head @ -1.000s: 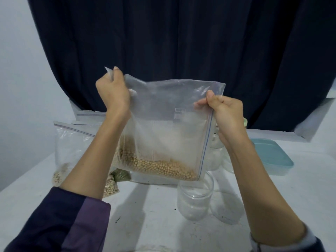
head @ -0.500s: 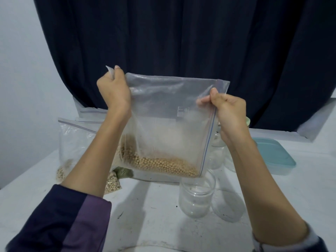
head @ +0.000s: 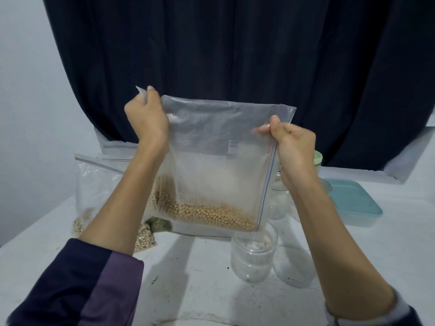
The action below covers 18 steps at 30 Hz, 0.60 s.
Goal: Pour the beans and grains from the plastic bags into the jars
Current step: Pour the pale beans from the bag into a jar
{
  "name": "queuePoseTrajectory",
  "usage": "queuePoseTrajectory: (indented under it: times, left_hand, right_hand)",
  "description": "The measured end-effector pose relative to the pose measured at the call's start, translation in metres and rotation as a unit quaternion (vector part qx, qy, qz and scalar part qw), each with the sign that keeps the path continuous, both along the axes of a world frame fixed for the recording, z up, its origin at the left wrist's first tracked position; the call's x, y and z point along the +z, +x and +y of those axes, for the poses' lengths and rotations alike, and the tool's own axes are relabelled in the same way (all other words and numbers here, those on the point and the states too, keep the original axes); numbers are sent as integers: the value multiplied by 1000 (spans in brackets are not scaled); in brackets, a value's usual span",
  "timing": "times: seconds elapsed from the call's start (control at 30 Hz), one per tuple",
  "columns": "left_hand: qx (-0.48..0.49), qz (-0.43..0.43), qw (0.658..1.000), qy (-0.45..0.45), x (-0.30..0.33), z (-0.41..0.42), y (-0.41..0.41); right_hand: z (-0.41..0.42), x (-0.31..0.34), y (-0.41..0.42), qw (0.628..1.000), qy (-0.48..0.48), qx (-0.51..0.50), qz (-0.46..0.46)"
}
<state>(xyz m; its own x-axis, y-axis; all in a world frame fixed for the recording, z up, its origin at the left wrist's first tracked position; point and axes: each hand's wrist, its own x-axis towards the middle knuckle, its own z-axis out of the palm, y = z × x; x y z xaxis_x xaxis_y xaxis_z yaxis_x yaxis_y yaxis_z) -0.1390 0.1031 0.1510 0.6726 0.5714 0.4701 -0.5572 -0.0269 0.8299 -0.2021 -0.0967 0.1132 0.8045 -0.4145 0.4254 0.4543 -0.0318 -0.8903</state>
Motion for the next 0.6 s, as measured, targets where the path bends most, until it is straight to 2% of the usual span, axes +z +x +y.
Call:
queuePoseTrajectory:
  times: [0.6]
  left_hand:
    - [6, 0, 1000, -11, 0, 2, -5]
  right_hand:
    - [4, 1, 1, 1000, -4, 8, -7]
